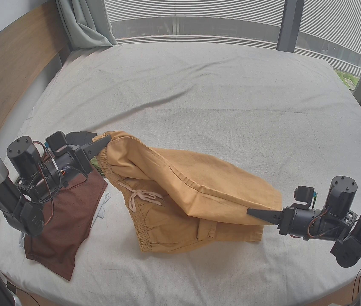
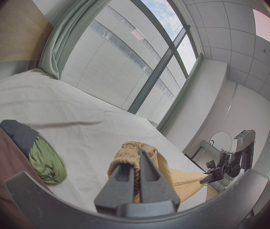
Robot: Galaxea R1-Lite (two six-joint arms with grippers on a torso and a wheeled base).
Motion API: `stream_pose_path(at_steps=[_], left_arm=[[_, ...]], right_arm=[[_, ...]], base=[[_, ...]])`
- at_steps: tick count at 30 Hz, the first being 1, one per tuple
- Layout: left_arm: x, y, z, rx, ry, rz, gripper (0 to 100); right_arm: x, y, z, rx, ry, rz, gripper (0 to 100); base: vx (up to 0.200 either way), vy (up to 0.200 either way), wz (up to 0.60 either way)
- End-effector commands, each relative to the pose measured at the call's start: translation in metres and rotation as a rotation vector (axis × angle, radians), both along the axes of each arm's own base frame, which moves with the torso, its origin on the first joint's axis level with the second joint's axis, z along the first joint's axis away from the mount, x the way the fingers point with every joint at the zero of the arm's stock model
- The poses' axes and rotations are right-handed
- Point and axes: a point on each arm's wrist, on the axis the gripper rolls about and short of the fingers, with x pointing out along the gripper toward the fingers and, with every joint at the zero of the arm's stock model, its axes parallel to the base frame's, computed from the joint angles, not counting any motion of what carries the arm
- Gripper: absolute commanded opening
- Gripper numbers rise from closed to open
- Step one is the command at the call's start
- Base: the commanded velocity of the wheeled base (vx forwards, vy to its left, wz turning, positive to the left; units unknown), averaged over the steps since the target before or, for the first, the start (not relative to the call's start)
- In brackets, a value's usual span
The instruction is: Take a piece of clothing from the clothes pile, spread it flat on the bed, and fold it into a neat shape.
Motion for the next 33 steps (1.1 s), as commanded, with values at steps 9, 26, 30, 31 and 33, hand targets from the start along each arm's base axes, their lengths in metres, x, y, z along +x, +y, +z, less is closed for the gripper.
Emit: stream_pose_path(at_steps=[9,26,30,31,33], left_arm=[[0.003,0.004,-0.007,0.023,0.002,0.022,0],[0.002,0.001,-0.003,0.044,-0.032,0.014,0],[0.001,0.001,-0.004,0.046,-0.03,0.012,0],[0.001,0.0,-0.004,0.048,-0.032,0.011,0],[0.001,0.0,-0.004,0.049,-0.031,0.01,0]], right_arm=[[-0.003,0.004,0.011,0.041,-0.009,0.014,0],[0.003,-0.014,0.047,0.126,-0.115,-0.061,0],[0.005,-0.018,0.049,0.128,-0.126,-0.075,0],[0.007,-0.021,0.05,0.13,-0.13,-0.088,0],[0.01,-0.024,0.052,0.132,-0.14,-0.105,0]], base=[[0.0,0.0,0.0],[0.0,0.0,0.0],[0.0,0.0,0.0],[0.0,0.0,0.0],[0.0,0.0,0.0]])
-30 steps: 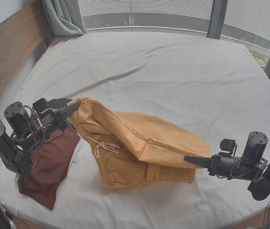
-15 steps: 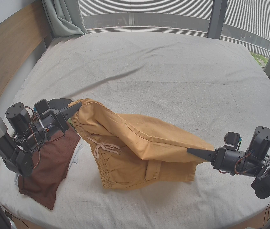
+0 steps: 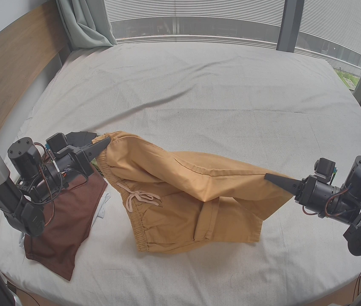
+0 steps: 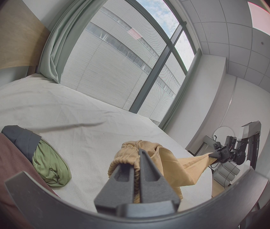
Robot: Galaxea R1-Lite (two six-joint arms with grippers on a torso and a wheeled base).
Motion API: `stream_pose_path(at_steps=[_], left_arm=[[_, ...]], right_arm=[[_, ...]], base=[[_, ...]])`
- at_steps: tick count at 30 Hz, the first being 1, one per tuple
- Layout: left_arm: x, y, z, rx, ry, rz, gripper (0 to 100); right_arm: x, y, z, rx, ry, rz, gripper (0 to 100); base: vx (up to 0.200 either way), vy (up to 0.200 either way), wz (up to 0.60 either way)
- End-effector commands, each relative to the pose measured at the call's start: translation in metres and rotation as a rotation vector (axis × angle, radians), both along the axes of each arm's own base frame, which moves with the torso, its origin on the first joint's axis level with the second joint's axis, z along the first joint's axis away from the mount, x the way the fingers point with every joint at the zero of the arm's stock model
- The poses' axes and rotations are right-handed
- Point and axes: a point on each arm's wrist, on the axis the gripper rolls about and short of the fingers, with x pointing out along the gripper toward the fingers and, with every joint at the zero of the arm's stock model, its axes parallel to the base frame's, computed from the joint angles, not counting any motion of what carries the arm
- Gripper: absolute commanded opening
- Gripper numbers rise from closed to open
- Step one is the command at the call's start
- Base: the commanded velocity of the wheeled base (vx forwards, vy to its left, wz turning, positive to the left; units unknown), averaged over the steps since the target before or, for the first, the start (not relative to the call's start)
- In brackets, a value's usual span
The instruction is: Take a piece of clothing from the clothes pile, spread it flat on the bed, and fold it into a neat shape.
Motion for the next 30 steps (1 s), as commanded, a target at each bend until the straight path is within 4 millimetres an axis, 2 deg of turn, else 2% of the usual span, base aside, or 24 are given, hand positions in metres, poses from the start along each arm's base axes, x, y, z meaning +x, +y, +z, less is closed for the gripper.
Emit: stream_pose_path(at_steps=[1,15,30], left_arm=[[0.0,-0.001,-0.001,0.002,0.0,-0.003,0],[0.0,0.0,-0.004,0.014,0.004,0.002,0],[-0.001,0.001,-0.004,0.014,0.006,0.003,0]], right_arm=[[0.005,-0.006,0.004,0.007,-0.021,-0.028,0],[0.022,-0.03,0.013,0.031,-0.055,-0.131,0],[0.03,-0.046,0.018,0.047,-0.068,-0.187,0]], base=[[0.0,0.0,0.0],[0.0,0.0,0.0],[0.0,0.0,0.0]])
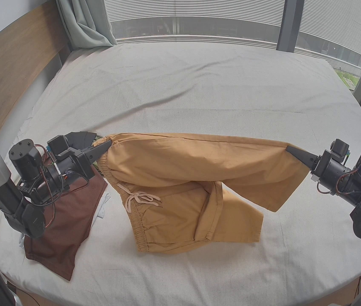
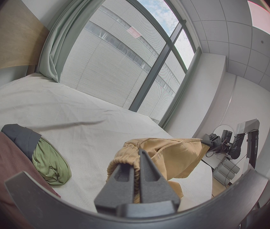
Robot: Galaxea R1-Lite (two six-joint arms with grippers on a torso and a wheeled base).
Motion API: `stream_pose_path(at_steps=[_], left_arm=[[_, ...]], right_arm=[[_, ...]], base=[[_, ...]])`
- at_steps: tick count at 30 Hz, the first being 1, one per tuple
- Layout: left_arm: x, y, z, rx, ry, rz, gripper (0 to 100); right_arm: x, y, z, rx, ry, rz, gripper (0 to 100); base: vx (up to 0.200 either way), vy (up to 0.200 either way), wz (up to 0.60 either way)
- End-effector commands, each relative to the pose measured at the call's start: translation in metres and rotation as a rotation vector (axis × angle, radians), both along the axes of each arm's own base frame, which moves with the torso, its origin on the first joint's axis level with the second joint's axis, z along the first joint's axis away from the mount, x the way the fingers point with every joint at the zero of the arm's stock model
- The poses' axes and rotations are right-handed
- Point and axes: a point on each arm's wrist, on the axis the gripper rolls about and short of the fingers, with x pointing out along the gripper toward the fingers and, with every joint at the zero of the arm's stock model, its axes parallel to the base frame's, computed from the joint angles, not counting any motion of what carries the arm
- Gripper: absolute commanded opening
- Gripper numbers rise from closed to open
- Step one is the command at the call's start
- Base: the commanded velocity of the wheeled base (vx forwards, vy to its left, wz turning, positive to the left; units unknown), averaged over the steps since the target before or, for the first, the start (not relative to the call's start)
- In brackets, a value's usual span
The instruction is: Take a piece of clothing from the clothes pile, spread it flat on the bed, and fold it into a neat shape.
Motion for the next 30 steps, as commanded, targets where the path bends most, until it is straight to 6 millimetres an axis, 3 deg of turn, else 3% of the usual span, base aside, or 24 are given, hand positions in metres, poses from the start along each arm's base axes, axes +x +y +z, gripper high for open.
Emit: stream_pose_path(at_steps=[1,23,30], left_arm=[[0.0,0.001,0.0,-0.001,0.0,0.002,0],[0.002,0.005,0.0,-0.002,-0.002,0.016,0],[0.001,0.003,0.0,-0.007,0.002,0.017,0]], right_arm=[[0.002,-0.004,0.0,0.002,-0.001,-0.014,0],[0.007,-0.009,-0.001,0.0,-0.004,-0.032,0],[0.031,-0.003,0.002,0.003,-0.046,-0.02,0]], base=[[0.0,0.0,0.0],[0.0,0.0,0.0],[0.0,0.0,0.0]])
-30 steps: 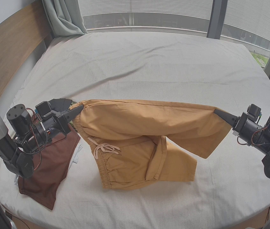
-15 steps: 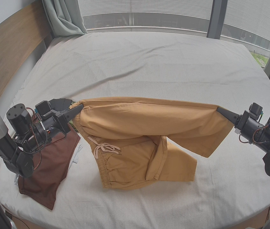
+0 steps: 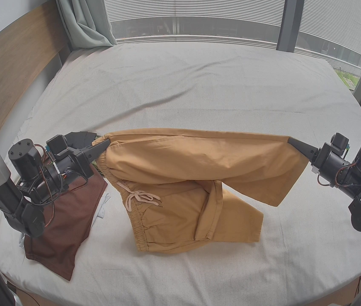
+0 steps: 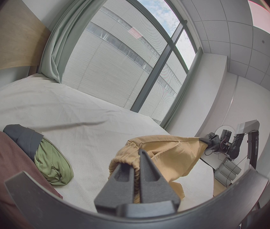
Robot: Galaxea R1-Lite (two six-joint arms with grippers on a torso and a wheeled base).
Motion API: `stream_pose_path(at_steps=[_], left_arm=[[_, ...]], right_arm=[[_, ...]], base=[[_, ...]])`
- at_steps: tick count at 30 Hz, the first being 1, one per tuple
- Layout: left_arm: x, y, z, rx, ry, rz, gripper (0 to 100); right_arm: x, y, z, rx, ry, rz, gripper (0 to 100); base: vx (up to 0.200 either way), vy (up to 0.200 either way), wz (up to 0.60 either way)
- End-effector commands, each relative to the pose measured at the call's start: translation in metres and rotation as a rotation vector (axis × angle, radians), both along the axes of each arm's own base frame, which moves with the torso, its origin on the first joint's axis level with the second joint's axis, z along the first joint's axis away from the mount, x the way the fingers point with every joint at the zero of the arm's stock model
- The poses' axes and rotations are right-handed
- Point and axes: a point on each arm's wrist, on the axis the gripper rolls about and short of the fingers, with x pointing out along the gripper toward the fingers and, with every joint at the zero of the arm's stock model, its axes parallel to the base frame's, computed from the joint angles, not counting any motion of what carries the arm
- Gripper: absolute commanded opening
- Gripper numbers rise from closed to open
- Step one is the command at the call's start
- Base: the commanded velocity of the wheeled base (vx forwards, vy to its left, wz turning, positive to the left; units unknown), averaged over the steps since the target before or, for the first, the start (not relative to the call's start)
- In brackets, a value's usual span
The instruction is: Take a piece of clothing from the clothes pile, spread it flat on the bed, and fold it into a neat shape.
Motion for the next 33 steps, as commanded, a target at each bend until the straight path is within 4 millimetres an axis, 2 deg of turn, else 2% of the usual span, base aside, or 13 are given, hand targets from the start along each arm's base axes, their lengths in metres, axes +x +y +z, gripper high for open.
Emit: stream_pose_path(at_steps=[1,4,11,18,27,33], left_arm=[[0.0,0.0,0.0,-0.005,0.003,0.002,0],[0.002,0.0,-0.001,-0.006,0.005,0.005,0],[0.026,0.0,-0.008,-0.036,-0.001,0.113,0],[0.035,-0.003,-0.007,-0.062,-0.008,0.122,0],[0.052,-0.005,-0.022,-0.071,0.008,0.154,0],[0.066,-0.01,-0.023,-0.122,0.006,0.179,0]], right_arm=[[0.02,0.004,-0.002,0.001,-0.019,0.009,0],[0.027,0.005,-0.003,0.001,-0.024,0.009,0],[0.054,0.005,-0.012,0.002,-0.038,0.003,0],[0.073,0.005,-0.016,0.003,-0.06,-0.002,0],[0.105,0.005,-0.031,0.005,-0.077,-0.008,0],[0.122,0.007,-0.037,0.007,-0.097,-0.007,0]], base=[[0.0,0.0,0.0],[0.0,0.0,0.0],[0.0,0.0,0.0],[0.0,0.0,0.0],[0.0,0.0,0.0],[0.0,0.0,0.0]])
